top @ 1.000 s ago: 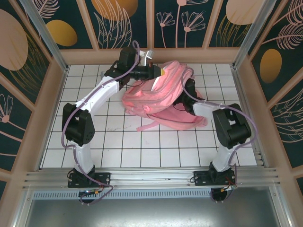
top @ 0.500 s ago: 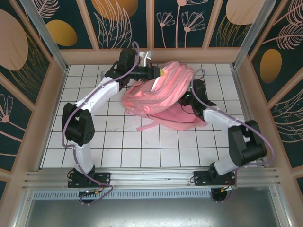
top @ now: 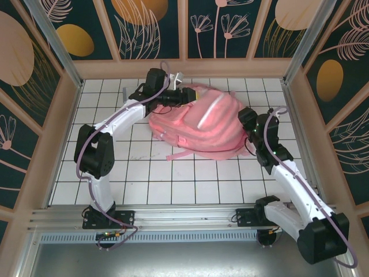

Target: Pack books, pencil case, and school supplies into a backpack

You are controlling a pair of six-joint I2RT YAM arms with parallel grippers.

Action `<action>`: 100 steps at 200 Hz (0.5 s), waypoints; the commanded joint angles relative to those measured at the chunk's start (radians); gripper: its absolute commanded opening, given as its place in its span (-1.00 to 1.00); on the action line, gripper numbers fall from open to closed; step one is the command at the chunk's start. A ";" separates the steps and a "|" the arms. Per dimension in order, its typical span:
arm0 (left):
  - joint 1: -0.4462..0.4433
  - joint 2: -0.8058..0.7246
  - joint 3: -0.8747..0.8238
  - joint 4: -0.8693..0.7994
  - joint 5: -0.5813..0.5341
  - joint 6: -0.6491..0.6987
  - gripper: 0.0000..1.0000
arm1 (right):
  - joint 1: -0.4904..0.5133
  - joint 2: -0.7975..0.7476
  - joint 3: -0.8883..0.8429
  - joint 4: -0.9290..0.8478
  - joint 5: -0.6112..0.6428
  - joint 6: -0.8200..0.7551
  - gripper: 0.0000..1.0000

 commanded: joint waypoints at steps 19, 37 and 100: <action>0.007 -0.141 -0.033 -0.078 -0.094 0.023 0.27 | 0.002 -0.006 0.072 -0.056 -0.021 -0.088 0.21; 0.009 -0.235 -0.061 -0.129 -0.190 0.049 0.30 | 0.031 0.006 0.093 -0.034 -0.065 -0.125 0.21; 0.249 -0.491 -0.262 -0.232 -0.464 0.027 0.63 | 0.216 0.298 0.296 -0.013 -0.223 -0.296 0.23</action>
